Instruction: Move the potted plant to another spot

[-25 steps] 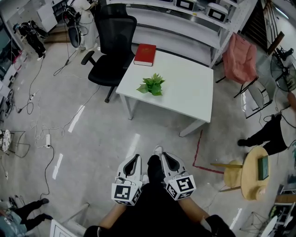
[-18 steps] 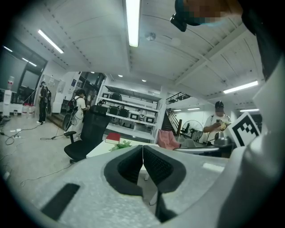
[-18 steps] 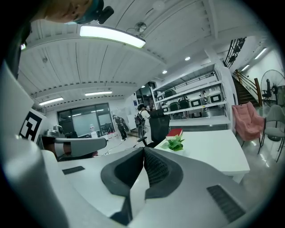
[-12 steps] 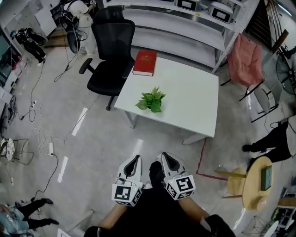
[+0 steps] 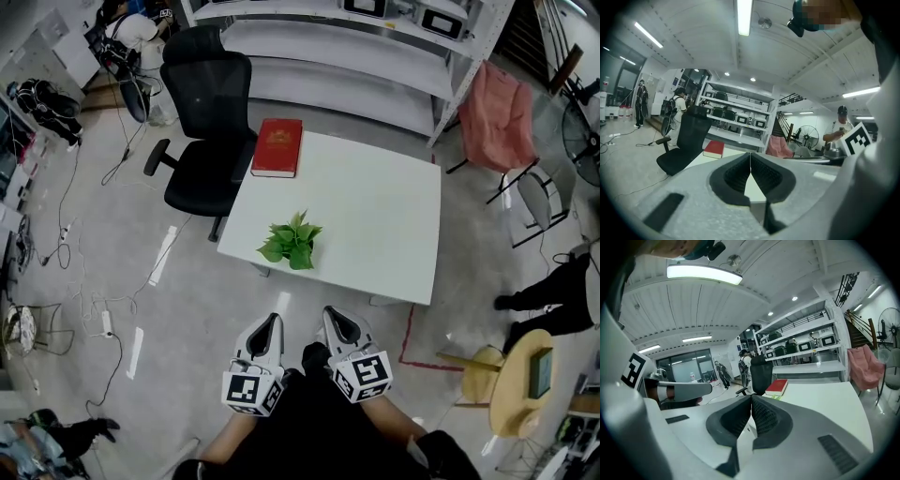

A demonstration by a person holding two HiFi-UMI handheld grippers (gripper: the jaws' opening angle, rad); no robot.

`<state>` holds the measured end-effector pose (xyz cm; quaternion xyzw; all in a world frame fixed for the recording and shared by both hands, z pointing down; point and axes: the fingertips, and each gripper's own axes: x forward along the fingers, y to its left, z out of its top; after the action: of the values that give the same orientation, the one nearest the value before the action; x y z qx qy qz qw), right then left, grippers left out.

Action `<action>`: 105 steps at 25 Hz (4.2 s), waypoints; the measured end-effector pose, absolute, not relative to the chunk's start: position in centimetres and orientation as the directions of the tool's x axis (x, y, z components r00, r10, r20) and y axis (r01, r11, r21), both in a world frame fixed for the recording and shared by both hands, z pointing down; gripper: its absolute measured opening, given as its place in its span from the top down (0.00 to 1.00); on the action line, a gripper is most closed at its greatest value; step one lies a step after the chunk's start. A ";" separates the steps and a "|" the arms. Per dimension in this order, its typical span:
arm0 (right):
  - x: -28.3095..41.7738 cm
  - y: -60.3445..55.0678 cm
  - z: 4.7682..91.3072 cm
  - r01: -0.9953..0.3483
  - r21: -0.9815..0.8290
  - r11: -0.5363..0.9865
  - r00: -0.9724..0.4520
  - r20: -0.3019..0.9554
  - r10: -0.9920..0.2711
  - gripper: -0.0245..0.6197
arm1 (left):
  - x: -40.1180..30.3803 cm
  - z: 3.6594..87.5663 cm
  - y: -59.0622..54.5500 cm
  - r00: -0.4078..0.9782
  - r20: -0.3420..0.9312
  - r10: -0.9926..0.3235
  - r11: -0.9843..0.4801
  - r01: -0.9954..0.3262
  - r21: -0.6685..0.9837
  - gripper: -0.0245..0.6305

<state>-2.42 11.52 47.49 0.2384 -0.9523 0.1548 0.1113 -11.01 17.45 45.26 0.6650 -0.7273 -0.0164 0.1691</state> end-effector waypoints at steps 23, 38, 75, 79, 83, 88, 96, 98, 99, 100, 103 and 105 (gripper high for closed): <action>-8.7 -2.5 52.5 -0.742 -0.233 0.629 -0.660 0.419 -0.624 0.94 | -20.5 45.7 0.0 0.186 0.223 -0.957 -0.136 -0.966 0.220 0.94; -11.8 -5.6 62.1 -0.828 -0.219 0.516 -0.517 0.653 -0.553 0.94 | -23.3 47.7 -6.2 0.391 0.242 -0.888 -0.329 -0.908 0.261 0.94; -13.5 -6.4 73.0 -0.904 -0.298 0.306 -0.396 0.854 -0.338 0.92 | -26.2 50.2 -9.1 0.513 0.266 -0.816 -0.431 -0.848 0.309 0.94; -12.9 -6.8 72.8 -0.916 -0.291 0.274 -0.379 0.853 -0.360 0.92 | -26.4 50.1 -9.3 0.530 0.259 -0.808 -0.452 -0.838 0.306 0.94; -12.2 -7.4 72.3 -0.924 -0.297 0.239 -0.371 0.844 -0.387 0.92 | -26.1 50.2 -9.4 0.539 0.258 -0.801 -0.463 -0.833 0.303 0.94; -10.3 -8.5 71.7 -0.928 -0.307 0.209 -0.368 0.833 -0.413 0.92 | -24.1 49.5 -10.1 0.560 0.242 -0.793 -0.491 -0.821 0.291 0.94; -5.8 -10.6 70.8 -0.930 -0.321 0.182 -0.369 0.817 -0.443 0.92 | -19.5 48.7 -11.7 0.566 0.234 -0.790 -0.505 -0.818 0.275 0.94; -4.4 -11.1 70.6 -0.930 -0.324 0.171 -0.367 0.816 -0.448 0.92 | -18.3 48.4 -12.1 0.571 0.233 -0.787 -0.511 -0.815 0.271 0.94; -3.7 -11.4 70.5 -0.931 -0.325 0.164 -0.364 0.815 -0.451 0.92 | -17.7 48.3 -12.4 0.574 0.232 -0.785 -0.515 -0.814 0.269 0.94; -3.0 -11.8 70.4 -0.932 -0.326 0.157 -0.361 0.814 -0.456 0.92 | -17.1 48.2 -12.7 0.576 0.231 -0.784 -0.518 -0.812 0.268 0.94; -0.6 -12.9 70.2 -0.935 -0.328 0.136 -0.353 0.811 -0.467 0.92 | -15.2 47.8 -13.6 0.585 0.226 -0.779 -0.527 -0.806 0.271 0.94; 1.1 -13.5 70.1 -0.937 -0.328 0.120 -0.344 0.811 -0.473 0.92 | -13.9 47.7 -14.2 0.592 0.226 -0.773 -0.534 -0.801 0.272 0.94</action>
<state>1.06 -13.47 70.12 0.5051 -0.6979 0.4301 0.2696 -13.89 -14.16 47.75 0.8748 -0.4498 0.0389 0.1756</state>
